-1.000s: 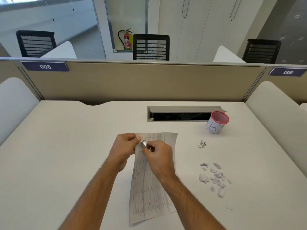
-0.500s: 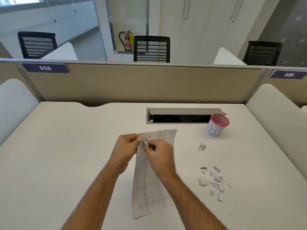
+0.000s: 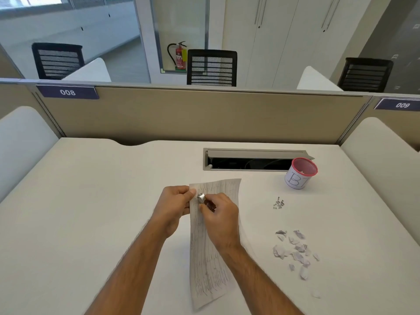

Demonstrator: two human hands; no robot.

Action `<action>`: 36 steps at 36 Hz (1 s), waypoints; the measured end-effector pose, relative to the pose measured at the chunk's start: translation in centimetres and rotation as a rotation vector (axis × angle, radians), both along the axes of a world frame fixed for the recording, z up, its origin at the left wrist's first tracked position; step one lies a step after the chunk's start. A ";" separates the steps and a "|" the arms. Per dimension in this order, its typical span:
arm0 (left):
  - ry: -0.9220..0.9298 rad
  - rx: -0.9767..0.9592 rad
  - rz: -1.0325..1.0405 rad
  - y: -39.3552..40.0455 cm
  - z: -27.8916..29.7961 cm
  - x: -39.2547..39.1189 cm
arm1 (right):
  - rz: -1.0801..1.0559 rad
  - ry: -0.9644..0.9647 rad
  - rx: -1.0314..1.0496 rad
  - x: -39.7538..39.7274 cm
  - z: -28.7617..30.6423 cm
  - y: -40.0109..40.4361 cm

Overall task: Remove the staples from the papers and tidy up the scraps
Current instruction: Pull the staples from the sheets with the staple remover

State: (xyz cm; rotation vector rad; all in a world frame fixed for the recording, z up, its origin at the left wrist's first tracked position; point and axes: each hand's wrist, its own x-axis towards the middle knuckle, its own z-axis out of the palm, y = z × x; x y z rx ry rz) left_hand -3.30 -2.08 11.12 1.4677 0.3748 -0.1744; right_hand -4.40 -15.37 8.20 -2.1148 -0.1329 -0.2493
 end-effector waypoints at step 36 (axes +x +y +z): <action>0.099 -0.067 0.090 0.4 -1.1 0.1 | 0.114 0.383 0.361 1.7 0.8 -1.1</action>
